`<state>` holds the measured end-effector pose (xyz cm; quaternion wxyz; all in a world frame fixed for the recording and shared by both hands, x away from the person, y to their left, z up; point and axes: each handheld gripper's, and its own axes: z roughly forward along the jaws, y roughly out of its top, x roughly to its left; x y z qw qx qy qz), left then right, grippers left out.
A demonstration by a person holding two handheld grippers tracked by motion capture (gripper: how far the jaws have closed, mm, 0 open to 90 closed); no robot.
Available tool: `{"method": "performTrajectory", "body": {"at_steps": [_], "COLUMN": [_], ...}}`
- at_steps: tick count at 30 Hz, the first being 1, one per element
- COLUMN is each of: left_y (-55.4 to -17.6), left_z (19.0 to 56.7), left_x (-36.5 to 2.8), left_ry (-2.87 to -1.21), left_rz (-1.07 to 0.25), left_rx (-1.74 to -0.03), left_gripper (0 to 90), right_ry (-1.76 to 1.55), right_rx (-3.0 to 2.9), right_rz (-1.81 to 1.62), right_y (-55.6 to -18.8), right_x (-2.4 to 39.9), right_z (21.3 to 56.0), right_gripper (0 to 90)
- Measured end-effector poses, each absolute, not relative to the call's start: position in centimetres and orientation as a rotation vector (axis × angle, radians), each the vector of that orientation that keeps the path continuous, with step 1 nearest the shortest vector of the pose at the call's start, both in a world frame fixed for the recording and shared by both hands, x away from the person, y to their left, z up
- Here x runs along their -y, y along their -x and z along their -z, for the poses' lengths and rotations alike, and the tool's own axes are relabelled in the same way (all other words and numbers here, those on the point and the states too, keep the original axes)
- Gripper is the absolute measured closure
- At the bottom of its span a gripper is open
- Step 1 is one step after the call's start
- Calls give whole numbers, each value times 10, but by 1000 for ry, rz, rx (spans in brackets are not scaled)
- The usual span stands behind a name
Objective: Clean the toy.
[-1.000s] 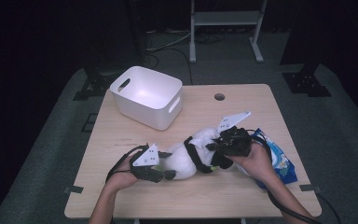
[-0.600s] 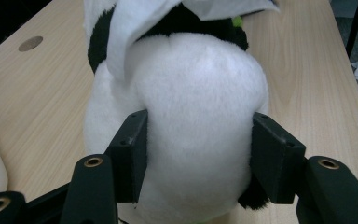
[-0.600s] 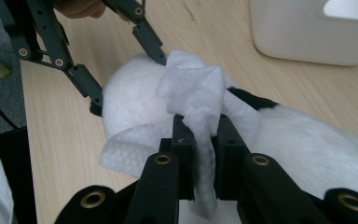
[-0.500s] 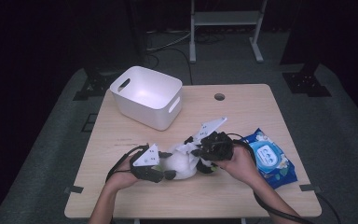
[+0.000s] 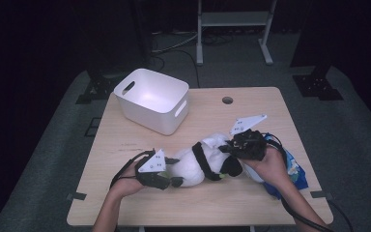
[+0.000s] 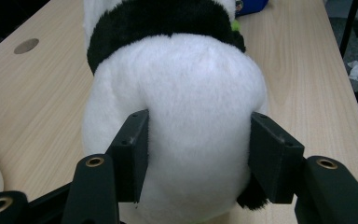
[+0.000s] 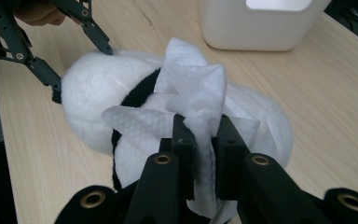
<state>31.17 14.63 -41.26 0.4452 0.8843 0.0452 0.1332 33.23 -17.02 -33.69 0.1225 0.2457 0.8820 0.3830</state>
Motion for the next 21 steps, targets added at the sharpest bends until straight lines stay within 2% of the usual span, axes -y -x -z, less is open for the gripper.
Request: {"method": "performTrajectory", "body": {"at_steps": [8, 15, 21], "left_y": [-311, -310, -310], "left_z": [411, 403, 400], "left_x": [-146, -152, -152], "left_ry": [-2202, -2165, -2152], "left_rz": [-331, -287, -300], "left_rx": [-92, -115, -146], "left_gripper": [423, 373, 293], "right_ry": [-738, -759, -738], "right_rx": [-2584, -2611, -2687], "right_rz": [-1154, -1181, -1192], "right_y": [-326, -322, -317], "right_x": [184, 186, 180], "right_z": [346, 357, 371], "right_gripper": [805, 806, 806]}}
